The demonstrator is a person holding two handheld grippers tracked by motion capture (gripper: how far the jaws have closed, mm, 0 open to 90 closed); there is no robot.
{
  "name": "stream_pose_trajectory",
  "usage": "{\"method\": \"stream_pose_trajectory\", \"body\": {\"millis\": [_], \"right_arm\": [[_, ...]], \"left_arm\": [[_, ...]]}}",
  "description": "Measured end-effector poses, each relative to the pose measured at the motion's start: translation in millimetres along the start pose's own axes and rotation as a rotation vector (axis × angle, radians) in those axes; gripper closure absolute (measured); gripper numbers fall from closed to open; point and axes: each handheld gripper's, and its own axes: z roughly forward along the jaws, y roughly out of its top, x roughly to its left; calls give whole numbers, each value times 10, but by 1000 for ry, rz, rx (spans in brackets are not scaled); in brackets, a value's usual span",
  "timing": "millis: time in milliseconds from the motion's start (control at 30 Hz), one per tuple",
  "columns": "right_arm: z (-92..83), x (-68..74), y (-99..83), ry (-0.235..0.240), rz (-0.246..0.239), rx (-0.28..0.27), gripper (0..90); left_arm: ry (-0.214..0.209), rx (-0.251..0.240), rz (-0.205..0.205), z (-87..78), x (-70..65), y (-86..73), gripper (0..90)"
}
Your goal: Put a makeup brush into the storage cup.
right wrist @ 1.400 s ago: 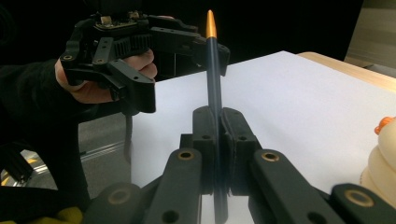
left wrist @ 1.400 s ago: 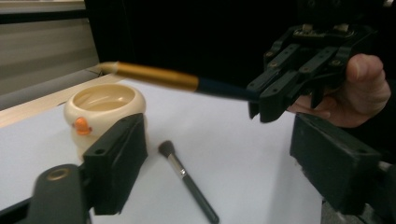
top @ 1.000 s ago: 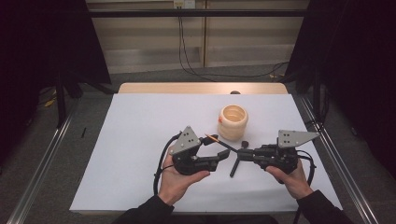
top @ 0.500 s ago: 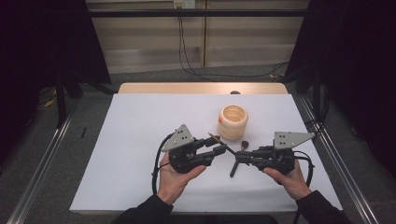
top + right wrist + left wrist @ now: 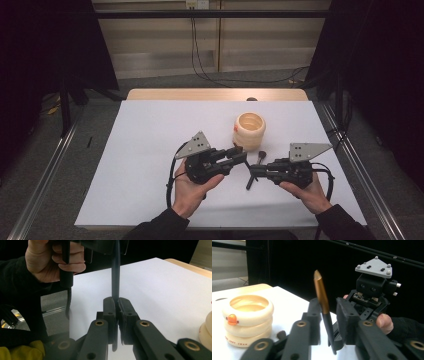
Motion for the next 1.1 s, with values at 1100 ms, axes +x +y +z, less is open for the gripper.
{"method": "stream_pose_trajectory", "body": {"millis": [1100], "right_arm": [[-11,-8,23,74,33,-37,503]], "left_arm": [[-28,65,39,-173,9,101,840]]}}
